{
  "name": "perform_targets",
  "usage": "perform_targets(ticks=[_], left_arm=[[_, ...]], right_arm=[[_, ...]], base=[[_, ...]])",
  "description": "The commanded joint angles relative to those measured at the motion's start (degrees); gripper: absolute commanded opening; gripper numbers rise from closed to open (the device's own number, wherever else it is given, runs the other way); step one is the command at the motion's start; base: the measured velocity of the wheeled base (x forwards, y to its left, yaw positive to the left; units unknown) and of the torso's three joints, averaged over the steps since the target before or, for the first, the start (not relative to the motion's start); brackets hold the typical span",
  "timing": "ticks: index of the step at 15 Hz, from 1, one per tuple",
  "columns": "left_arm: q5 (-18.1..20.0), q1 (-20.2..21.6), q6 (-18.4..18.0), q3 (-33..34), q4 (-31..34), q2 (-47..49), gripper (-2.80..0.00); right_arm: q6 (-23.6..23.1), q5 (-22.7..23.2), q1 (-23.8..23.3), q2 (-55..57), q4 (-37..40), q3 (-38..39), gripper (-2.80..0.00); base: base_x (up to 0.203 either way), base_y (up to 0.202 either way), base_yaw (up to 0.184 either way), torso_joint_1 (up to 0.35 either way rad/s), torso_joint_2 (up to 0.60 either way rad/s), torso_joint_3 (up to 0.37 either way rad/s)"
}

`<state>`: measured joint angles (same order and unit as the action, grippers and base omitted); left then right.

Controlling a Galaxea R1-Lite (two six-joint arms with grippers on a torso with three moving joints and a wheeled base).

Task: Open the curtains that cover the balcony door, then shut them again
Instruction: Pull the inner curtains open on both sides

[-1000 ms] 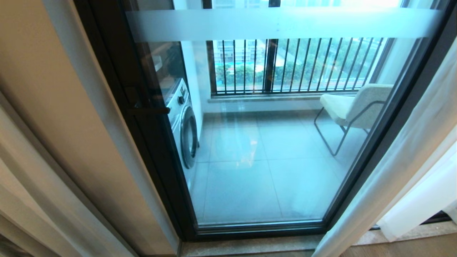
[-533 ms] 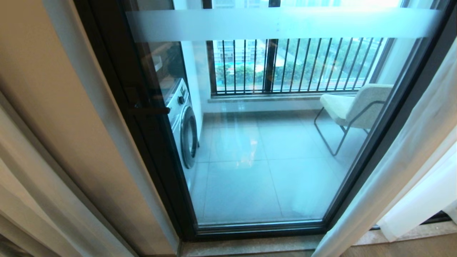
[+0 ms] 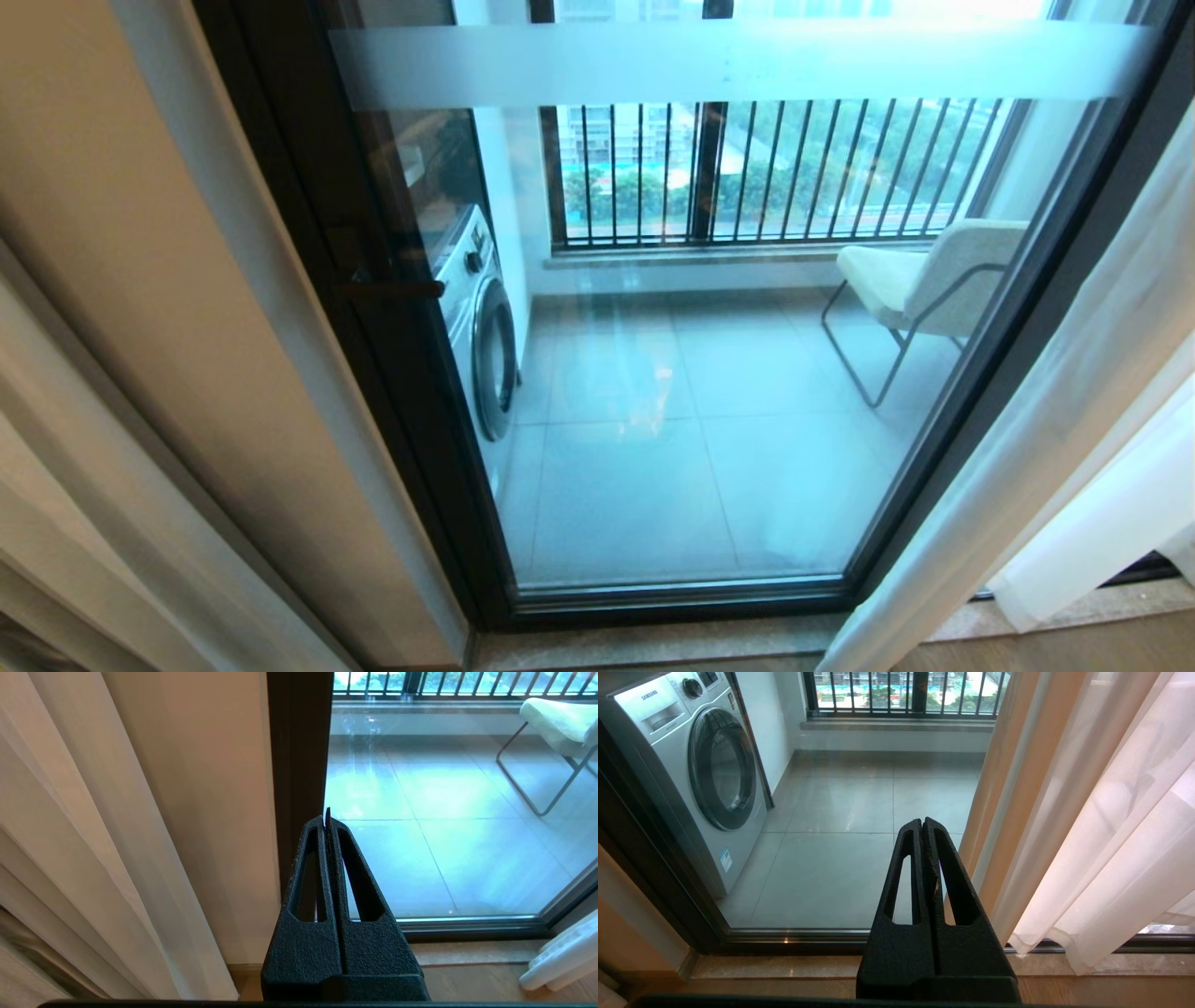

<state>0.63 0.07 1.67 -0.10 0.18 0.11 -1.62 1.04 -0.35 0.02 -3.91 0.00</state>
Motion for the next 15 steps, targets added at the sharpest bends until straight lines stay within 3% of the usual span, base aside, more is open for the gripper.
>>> perform_targets(ticks=[1, 11, 15], left_arm=[[0.07, 0.01, 0.0, 0.01, -0.01, -0.02, -2.8], [0.07, 0.01, 0.0, -0.17, 0.26, -0.02, -2.8], [0.02, 0.01, 0.0, -0.08, 0.08, -0.02, -2.8]], right_arm=[[-0.05, 0.02, 0.0, -0.02, -0.04, 0.0, -2.8], [-0.05, 0.02, 0.0, -0.02, -0.04, 0.0, -2.8], [-0.05, 0.02, 0.0, -0.02, -0.04, 0.0, -2.8]], base=[[0.0, 0.0, 0.0, 0.0, 0.0, 0.0], [0.0, 0.0, 0.0, 0.0, 0.0, 0.0], [0.001, -0.141, -0.002, -0.001, 0.0, 0.001]])
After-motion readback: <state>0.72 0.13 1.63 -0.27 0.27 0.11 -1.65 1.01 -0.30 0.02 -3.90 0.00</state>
